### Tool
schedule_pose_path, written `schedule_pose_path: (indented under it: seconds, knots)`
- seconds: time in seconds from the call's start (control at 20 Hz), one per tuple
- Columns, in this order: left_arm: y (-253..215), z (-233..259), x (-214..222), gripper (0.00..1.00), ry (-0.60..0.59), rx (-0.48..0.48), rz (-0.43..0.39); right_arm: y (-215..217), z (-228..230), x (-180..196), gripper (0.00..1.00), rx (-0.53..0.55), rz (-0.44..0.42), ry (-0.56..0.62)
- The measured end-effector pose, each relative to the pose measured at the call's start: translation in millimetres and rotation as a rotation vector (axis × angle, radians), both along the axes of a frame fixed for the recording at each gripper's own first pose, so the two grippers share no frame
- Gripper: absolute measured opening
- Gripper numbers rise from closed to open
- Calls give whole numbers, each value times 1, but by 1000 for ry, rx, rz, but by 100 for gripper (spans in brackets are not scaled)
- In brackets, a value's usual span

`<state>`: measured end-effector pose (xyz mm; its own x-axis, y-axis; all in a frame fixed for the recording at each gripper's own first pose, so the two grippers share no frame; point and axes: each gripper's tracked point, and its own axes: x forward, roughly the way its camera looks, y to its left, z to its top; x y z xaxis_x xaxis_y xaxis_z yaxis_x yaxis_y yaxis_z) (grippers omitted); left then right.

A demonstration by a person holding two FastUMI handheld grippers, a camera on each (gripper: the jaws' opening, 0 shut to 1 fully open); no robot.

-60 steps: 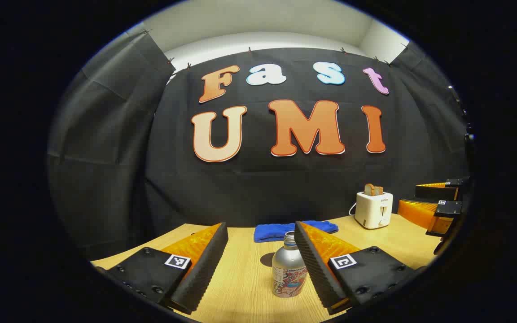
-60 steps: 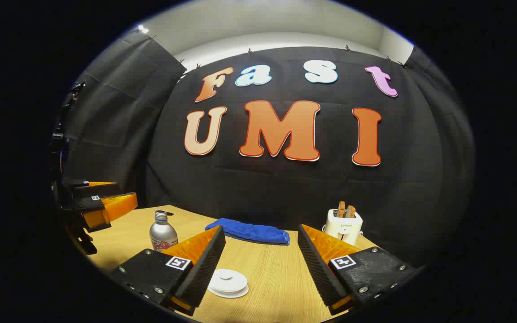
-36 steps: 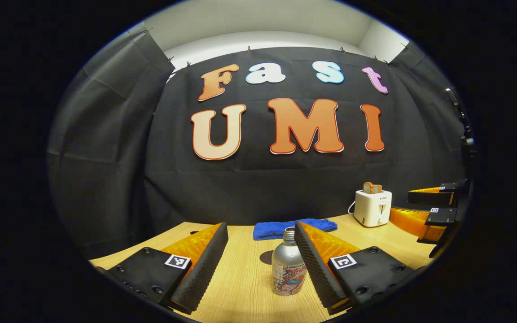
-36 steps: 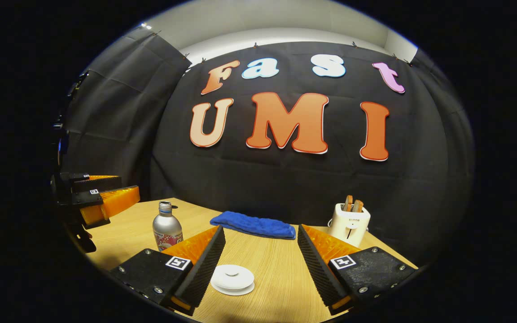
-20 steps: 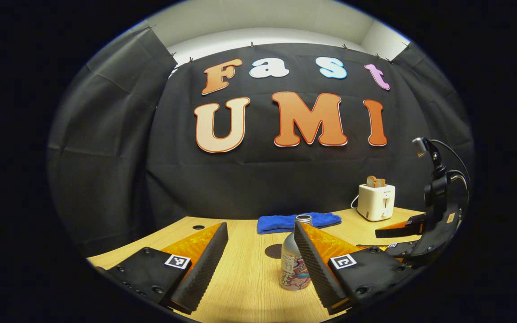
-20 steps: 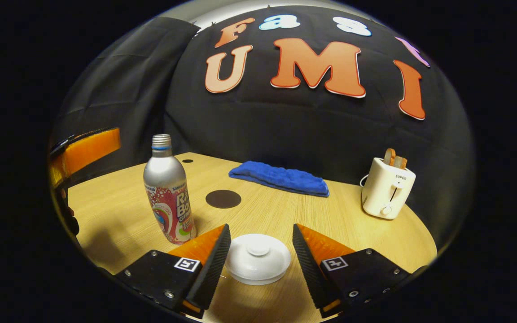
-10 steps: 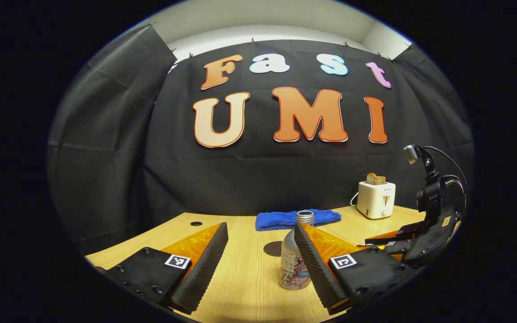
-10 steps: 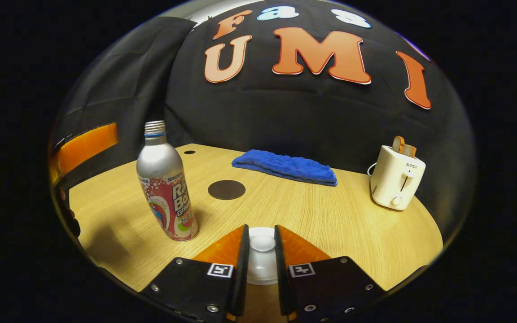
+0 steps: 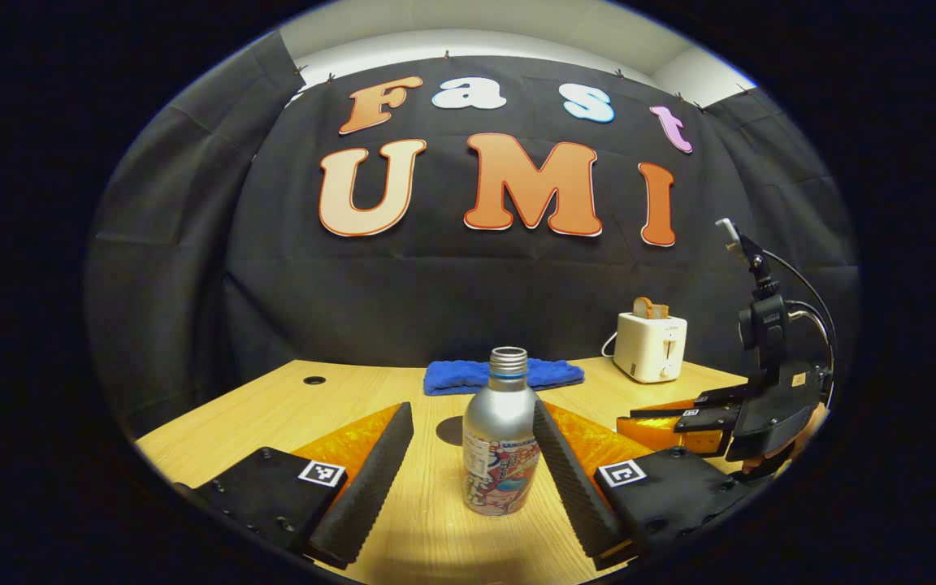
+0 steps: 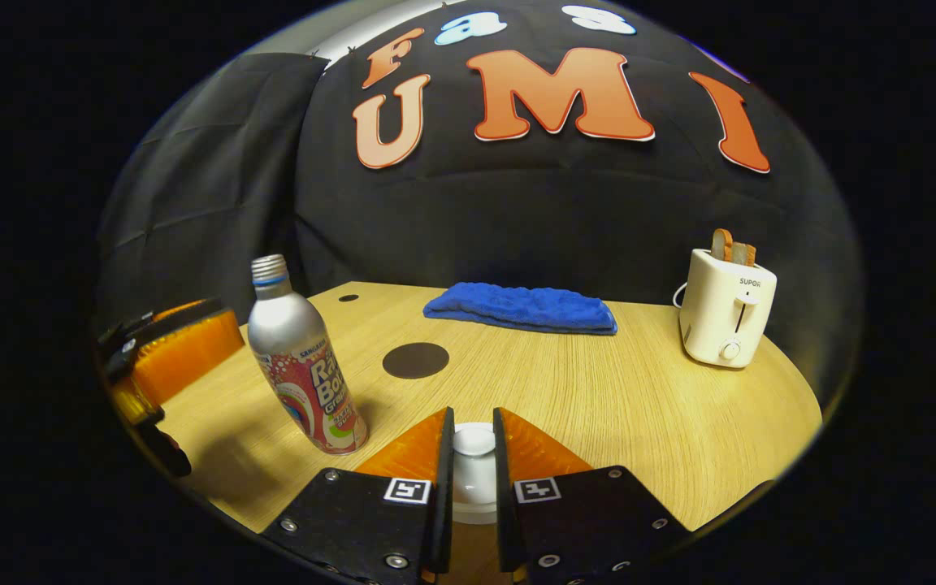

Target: Open the teacup lid with one hand, grasp the water bottle and pour water into the teacup with the other hand; after pouring, place the water bottle on the coaster and then close the teacup lid.

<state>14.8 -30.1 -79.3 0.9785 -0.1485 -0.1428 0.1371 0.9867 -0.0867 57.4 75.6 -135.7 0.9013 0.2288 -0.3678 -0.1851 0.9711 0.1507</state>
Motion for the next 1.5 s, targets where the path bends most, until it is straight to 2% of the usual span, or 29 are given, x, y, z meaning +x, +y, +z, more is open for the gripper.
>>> schedule_pose_path:
  seconds: [0.05, 0.15, 0.2, 0.25, 0.3, 0.5, 0.8, 0.85, 1.0, 1.05, 1.1, 1.15, 1.3, 1.4, 1.45, 1.5]
  knots:
    - [-4, -3, 1, 97, 9, -7, -11, -3, 5, -1, 23, 2, -5, -11]
    - [-12, -10, 3, 94, 27, -19, -28, -9, 14, -2, 23, 9, -17, -33]
    - [-15, -15, 5, 97, 36, -22, -32, -12, 18, -3, 23, 16, -22, -43]
    - [-17, -20, 7, 97, 46, -19, -32, -16, 23, -4, 19, 22, -25, -56]
    - [-17, -25, 9, 98, 53, -13, -30, -19, 28, -6, 23, 31, -28, -64]
    - [-25, -48, 19, 98, 109, 9, -30, -36, 45, -13, 23, 40, -48, -101]
    - [-32, -66, 29, 98, 165, -16, -34, -64, 59, -25, 23, 21, -95, -138]
    - [-32, -70, 30, 97, 180, -14, -29, -69, 60, -27, 23, 20, -103, -139]
    - [-33, -66, 38, 84, 174, 7, -26, -82, 58, -33, 23, 14, -127, -139]
    - [-32, -69, 40, 83, 177, 17, -19, -86, 57, -34, 23, 13, -132, -137]
    - [-31, -68, 40, 86, 178, 34, -20, -90, 57, -35, 23, 13, -138, -137]
    - [-28, -68, 42, 82, 182, 77, -13, -92, 57, -36, 23, 17, -136, -136]
    - [-18, -58, 51, 80, 159, 226, 9, -95, 62, -37, 23, 29, -146, -148]
    - [-17, -54, 54, 84, 153, 312, 7, -101, 66, -40, 23, 22, -153, -157]
    - [-17, -51, 54, 80, 141, 357, 3, -105, 67, -41, 23, 18, -159, -160]
    - [-16, -47, 54, 80, 132, 402, -1, -112, 67, -43, 23, 16, -167, -164]
